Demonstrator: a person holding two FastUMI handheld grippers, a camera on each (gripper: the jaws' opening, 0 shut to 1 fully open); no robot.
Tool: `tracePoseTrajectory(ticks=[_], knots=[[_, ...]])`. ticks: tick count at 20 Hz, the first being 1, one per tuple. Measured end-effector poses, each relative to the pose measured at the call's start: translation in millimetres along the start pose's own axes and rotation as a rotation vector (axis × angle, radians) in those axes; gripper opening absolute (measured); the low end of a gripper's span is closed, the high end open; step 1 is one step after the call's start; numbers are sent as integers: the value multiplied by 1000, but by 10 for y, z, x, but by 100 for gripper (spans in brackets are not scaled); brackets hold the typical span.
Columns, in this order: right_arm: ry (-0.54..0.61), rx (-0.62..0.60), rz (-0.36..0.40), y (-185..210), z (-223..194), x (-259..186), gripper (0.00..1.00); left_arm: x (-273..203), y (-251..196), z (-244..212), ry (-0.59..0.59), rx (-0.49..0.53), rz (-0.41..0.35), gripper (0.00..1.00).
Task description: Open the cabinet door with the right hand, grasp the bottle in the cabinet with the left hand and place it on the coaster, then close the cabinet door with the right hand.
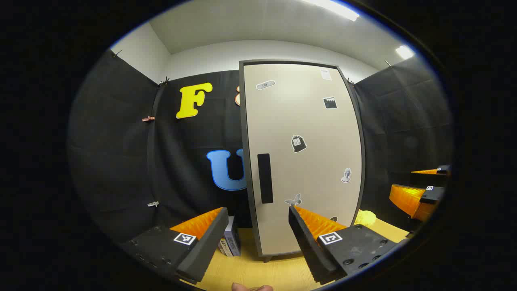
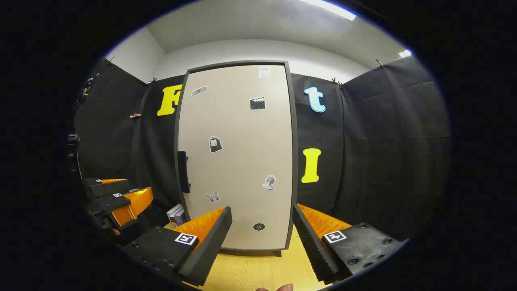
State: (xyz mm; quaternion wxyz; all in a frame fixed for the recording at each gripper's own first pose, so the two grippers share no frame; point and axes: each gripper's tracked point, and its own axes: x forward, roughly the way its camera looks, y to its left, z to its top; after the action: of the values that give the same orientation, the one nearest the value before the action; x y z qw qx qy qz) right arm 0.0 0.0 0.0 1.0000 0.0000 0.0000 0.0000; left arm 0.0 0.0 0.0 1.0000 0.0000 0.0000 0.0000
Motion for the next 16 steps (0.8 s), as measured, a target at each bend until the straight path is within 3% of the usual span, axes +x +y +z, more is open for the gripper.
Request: tracePoseTrajectory(ticks=[16], knots=[[-3, -11, -14, 71, 9, -40, 98, 29, 102, 20, -9, 18, -8, 94]])
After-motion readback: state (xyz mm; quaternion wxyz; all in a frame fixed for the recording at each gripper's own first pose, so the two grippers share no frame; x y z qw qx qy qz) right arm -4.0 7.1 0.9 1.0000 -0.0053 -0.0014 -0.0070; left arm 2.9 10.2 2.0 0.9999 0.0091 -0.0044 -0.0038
